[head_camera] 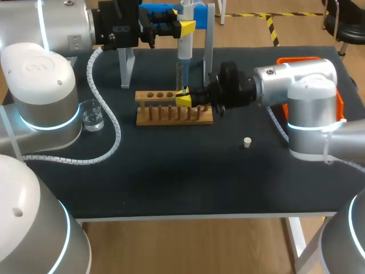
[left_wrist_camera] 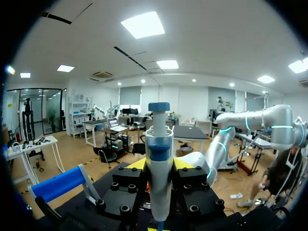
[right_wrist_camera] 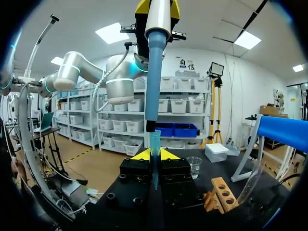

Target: Invert the test tube, pick up the pipette, mount the tip to pipette, aspirate from beaker and dispense into the tube, eject the tip, return the pipette, and cap with the stopper.

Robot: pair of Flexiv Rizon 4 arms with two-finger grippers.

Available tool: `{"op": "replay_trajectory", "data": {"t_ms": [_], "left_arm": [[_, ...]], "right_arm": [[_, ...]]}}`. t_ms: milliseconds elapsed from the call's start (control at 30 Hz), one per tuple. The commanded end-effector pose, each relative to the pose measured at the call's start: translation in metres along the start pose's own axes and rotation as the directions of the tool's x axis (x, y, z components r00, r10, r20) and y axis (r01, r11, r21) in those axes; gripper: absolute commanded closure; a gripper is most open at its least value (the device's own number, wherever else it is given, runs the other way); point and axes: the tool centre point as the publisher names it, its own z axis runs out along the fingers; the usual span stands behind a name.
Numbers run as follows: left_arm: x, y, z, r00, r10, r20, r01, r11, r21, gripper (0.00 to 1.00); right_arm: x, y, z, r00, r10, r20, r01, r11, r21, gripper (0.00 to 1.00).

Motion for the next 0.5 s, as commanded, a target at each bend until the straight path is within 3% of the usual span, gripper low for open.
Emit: {"op": "replay_trajectory", "data": {"t_ms": [33, 500], "left_arm": [[0.0003, -0.0005, -0.0008, 1.000, -0.001, -0.001, 0.001, 1.000, -0.001, 1.00], [0.0003, -0.0005, -0.0008, 1.000, -0.001, -0.001, 0.001, 1.000, -0.001, 1.00]], "right_arm": [[0.0017, 0.0018, -0.0015, 1.000, -0.002, 0.002, 0.002, 1.000, 0.002, 1.00], [0.0026, 0.0011, -0.0015, 1.000, 0.000, 0.002, 0.000, 1.000, 0.003, 1.00]]}}
